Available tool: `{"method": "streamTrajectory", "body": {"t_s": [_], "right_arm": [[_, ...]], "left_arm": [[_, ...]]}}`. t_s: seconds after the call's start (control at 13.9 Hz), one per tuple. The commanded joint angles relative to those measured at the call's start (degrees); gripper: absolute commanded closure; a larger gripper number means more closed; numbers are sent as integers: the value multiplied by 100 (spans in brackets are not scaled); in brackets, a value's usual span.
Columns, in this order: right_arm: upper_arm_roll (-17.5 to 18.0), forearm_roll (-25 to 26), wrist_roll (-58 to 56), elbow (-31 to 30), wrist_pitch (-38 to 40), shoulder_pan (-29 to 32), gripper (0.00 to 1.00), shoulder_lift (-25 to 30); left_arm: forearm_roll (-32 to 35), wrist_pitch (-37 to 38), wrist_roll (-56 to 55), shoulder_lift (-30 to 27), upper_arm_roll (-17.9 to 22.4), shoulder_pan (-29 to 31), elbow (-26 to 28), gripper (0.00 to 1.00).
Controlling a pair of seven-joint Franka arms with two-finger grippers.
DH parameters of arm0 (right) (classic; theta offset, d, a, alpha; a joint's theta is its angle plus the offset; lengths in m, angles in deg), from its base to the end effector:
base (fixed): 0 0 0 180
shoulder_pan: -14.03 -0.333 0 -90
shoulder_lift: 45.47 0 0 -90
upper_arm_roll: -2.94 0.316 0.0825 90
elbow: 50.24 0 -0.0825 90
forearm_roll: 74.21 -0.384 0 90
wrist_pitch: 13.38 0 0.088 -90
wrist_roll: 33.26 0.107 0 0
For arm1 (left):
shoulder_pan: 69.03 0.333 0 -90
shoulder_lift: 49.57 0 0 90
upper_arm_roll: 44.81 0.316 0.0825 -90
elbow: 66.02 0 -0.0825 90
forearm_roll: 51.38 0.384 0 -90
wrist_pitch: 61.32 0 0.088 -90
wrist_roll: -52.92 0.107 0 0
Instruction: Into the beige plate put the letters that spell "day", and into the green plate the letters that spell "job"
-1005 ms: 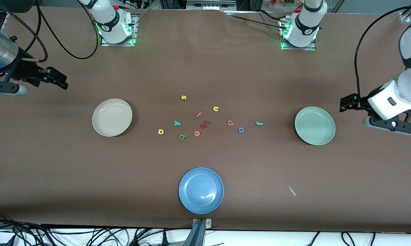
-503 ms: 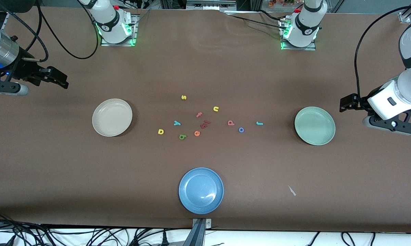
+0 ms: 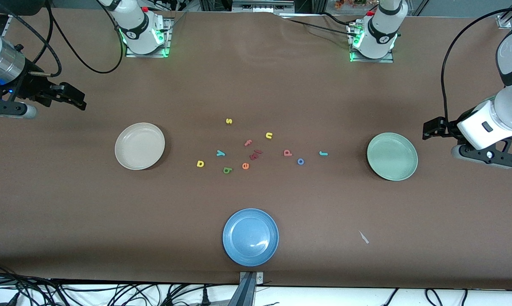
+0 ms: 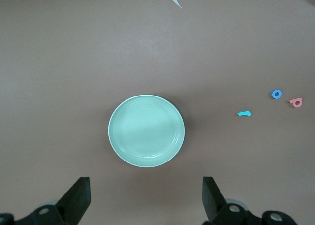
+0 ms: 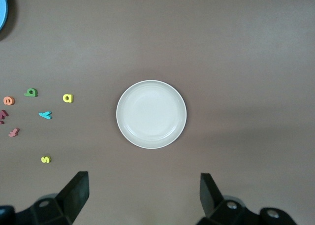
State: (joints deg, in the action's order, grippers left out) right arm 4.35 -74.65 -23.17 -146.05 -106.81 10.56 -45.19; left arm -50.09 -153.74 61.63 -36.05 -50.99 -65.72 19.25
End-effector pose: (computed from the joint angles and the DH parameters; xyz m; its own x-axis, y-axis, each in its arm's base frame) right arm 0.5531 0.0480 0.5844 0.9951 -0.0913 -0.0374 -0.0914 -0.9958 -0.0010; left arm 0.6212 -0.0220 0.5284 0.9736 -0.2012 -0.1079 -0.2003 -0.9795 0.0195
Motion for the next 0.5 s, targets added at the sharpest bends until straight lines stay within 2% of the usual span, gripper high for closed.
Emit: {"method": "streamTrajectory", "body": {"t_s": [0.0, 0.43], "right_arm": [[17, 80, -86, 53, 54, -4, 0, -11], [26, 62, -69, 71, 63, -39, 0, -11]], "left_arm": [[-155, 5, 148, 54, 3, 20, -81, 0], [-137, -144, 140, 239, 3, 11, -72, 1]]}}
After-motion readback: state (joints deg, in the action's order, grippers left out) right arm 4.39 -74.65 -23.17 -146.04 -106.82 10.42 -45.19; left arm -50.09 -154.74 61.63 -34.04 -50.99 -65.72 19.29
